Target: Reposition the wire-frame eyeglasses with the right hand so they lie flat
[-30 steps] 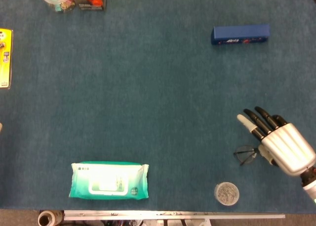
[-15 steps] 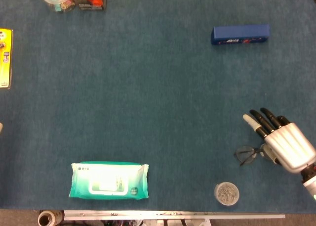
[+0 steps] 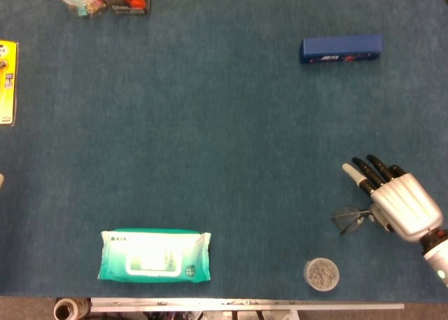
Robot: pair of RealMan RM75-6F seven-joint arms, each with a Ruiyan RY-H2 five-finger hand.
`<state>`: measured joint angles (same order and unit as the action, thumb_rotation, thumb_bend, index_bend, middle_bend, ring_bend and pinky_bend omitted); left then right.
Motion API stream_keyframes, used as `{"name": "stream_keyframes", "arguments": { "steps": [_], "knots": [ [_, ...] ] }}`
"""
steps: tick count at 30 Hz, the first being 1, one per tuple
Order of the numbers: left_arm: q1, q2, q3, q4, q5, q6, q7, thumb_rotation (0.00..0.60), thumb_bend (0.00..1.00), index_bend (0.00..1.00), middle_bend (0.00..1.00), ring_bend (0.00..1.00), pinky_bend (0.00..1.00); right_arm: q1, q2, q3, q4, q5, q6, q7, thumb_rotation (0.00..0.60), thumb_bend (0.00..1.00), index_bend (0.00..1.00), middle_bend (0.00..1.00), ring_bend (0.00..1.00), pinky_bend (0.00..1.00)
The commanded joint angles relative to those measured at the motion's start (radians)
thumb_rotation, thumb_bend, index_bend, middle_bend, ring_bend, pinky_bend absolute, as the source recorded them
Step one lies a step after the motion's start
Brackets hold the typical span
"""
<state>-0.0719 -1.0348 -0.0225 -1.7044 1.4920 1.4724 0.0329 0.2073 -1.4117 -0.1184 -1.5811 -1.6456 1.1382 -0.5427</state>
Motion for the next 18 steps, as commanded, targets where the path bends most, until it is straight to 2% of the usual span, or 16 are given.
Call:
{"name": "stream_keyframes", "arguments": {
  "steps": [1,18],
  "knots": [
    [-0.001,0.0,-0.001,0.0,-0.001,0.0,-0.001,0.6,0.19,0.56,0.51,0.36,0.44,0.003,-0.006,-0.001,0.005,0.005,-0.006,-0.002,0.6,0.35,0.0,0.11,0.09,0.34],
    [-0.001,0.001,-0.002,-0.001,-0.002,-0.001,-0.002,0.6,0.19,0.56,0.51,0.36,0.44,0.009,-0.026,-0.014,0.038,0.028,-0.017,-0.003,0.6,0.35,0.0,0.11,0.09,0.34]
  ]
}}
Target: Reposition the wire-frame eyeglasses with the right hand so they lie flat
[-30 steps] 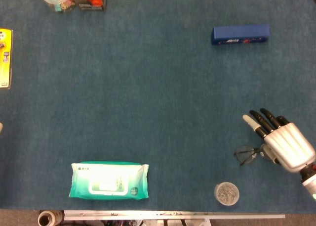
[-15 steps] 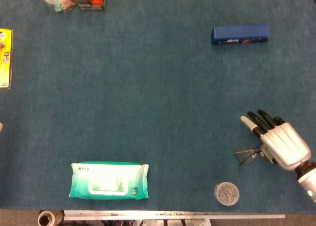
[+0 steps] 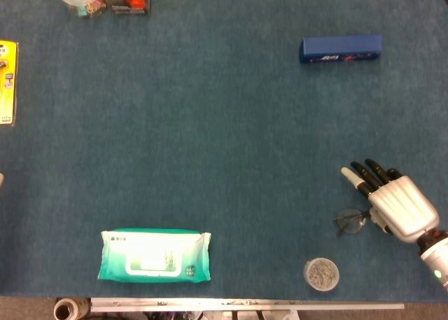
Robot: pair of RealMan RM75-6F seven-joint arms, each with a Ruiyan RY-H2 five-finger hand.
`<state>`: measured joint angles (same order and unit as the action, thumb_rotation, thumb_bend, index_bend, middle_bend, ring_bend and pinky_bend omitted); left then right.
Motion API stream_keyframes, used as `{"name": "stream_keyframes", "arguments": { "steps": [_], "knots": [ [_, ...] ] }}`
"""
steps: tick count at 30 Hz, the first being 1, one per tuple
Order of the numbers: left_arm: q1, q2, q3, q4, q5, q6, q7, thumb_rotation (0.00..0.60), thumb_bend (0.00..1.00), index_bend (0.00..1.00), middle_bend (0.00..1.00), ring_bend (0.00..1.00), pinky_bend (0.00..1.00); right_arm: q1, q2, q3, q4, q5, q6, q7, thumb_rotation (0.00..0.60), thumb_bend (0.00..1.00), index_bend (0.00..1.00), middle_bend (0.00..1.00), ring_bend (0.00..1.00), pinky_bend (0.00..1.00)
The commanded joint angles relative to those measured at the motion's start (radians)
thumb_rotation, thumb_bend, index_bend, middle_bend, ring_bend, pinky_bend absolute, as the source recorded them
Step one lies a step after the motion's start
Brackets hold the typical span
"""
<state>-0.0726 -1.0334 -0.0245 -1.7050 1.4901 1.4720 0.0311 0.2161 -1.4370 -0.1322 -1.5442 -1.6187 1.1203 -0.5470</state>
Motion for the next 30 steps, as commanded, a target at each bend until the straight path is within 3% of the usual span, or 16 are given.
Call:
{"name": "stream_keyframes", "arguments": {
  "steps": [1,12,22,30],
  "knots": [
    [0.0,-0.001,0.0,0.0,0.0,-0.001,0.001,0.6,0.19,0.56,0.51,0.36,0.44,0.0,-0.001,-0.001,0.004,0.003,0.001,0.002,0.6,0.35,0.0,0.11,0.09,0.34],
    [0.001,-0.001,0.0,0.001,0.0,0.001,0.0,0.6,0.19,0.56,0.51,0.36,0.44,-0.004,0.018,-0.007,-0.016,-0.02,0.043,0.026,0.6,0.35,0.0,0.12,0.09,0.34],
    [0.002,-0.003,0.004,0.004,0.004,0.001,0.004,0.6,0.19,0.56,0.51,0.36,0.44,-0.038,0.137,0.003,-0.134,-0.134,0.24,0.102,0.6,0.35,0.0,0.12,0.09,0.34],
    [-0.002,-0.007,-0.002,0.009,-0.013,-0.01,0.012,0.6,0.19,0.56,0.51,0.36,0.44,-0.082,0.223,0.061,-0.166,-0.154,0.421,0.229,0.6,0.35,0.0,0.14,0.09,0.34]
  ]
}}
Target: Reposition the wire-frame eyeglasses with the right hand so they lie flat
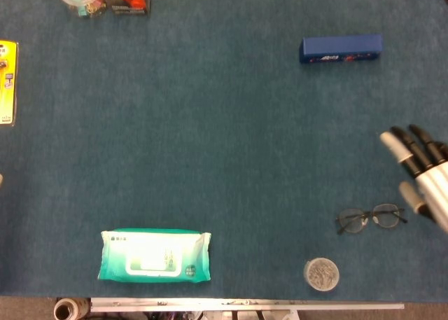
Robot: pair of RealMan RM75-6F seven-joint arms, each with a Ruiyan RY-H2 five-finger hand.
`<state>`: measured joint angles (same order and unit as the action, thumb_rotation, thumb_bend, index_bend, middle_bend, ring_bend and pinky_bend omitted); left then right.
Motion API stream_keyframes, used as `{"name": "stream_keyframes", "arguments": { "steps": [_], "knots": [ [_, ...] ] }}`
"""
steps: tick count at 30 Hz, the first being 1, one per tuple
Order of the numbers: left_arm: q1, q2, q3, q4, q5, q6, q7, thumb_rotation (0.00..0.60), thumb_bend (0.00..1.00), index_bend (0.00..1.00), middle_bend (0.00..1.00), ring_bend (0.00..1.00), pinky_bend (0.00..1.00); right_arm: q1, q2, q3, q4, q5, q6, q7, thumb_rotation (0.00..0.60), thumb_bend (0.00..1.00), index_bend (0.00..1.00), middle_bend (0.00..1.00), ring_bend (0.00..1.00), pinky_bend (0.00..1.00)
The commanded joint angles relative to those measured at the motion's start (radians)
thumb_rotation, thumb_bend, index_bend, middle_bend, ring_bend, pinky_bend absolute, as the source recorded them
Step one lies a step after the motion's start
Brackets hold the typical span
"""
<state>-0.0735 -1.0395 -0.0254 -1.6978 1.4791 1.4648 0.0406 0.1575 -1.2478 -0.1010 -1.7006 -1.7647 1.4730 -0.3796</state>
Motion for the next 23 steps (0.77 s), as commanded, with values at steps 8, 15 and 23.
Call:
{"name": "stream_keyframes", "arguments": {
  "steps": [8,15,23],
  "knots": [
    [-0.008,-0.013,-0.003,0.01,-0.02,-0.019,0.021,0.6,0.19,0.56,0.51,0.36,0.44,-0.069,0.045,0.089,0.032,0.056,0.167,0.168,0.6,0.35,0.0,0.16,0.09,0.34],
    [-0.016,-0.025,-0.009,0.021,-0.039,-0.036,0.034,0.6,0.19,0.56,0.51,0.36,0.44,-0.099,0.035,0.112,0.098,0.132,0.178,0.27,0.6,0.35,0.0,0.16,0.09,0.34],
    [-0.036,-0.044,-0.016,0.039,-0.061,-0.073,0.037,0.6,0.19,0.56,0.51,0.36,0.44,-0.111,0.011,0.127,0.184,0.184,0.156,0.374,0.6,0.35,0.0,0.16,0.09,0.34]
  ]
}}
